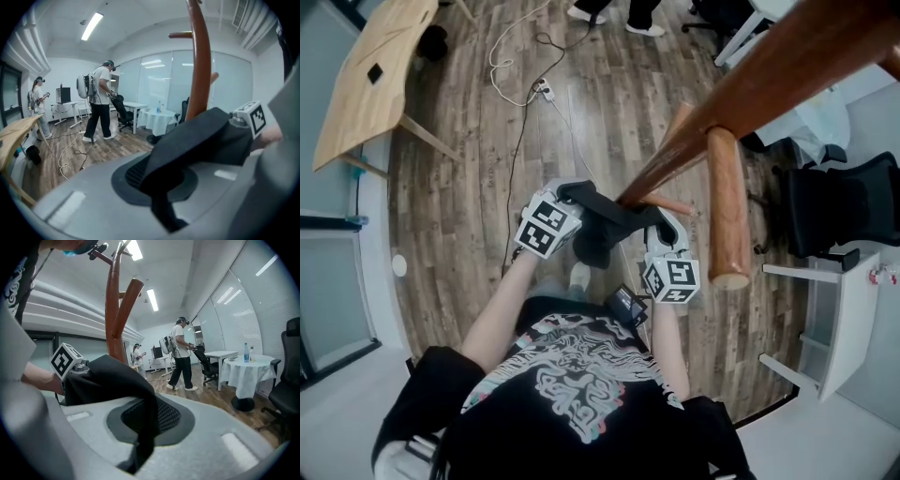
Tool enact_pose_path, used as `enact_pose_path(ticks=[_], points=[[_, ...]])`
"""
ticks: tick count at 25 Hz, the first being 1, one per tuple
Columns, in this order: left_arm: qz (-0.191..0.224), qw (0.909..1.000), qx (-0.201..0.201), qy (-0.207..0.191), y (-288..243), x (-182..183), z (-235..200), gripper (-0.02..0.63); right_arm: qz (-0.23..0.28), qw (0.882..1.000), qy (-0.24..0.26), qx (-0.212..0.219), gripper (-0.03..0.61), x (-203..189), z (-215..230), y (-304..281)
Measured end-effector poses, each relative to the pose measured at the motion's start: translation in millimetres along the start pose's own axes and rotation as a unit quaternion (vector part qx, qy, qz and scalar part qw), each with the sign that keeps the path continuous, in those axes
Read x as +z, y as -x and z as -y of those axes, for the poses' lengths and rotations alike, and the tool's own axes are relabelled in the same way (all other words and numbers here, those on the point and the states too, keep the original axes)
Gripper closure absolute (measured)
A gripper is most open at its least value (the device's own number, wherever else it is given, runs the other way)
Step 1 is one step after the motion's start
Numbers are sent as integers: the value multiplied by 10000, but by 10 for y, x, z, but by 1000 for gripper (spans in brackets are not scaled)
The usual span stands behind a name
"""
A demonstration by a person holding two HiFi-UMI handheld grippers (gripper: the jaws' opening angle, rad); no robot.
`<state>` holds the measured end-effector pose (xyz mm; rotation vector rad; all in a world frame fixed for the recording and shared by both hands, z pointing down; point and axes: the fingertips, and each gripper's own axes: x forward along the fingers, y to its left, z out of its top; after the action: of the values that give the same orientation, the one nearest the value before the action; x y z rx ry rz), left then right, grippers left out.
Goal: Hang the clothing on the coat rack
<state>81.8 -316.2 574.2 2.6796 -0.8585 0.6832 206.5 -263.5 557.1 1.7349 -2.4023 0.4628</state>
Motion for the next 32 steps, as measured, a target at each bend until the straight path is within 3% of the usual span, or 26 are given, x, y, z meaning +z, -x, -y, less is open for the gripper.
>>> enact_pose_path(ticks=[10,26,32], points=[[-157,9998,-102,-54,-24,-75,56,614,-197,9997,140,90,565,-95,-21,-64],[-123,9998,108,-137,47,-79,79,611,-304,9985,-437,89,551,-157,15,-24],[-88,9998,185,-23,90,-57,48,609,-367,9983,-436,94,549,-153,-10,-33]])
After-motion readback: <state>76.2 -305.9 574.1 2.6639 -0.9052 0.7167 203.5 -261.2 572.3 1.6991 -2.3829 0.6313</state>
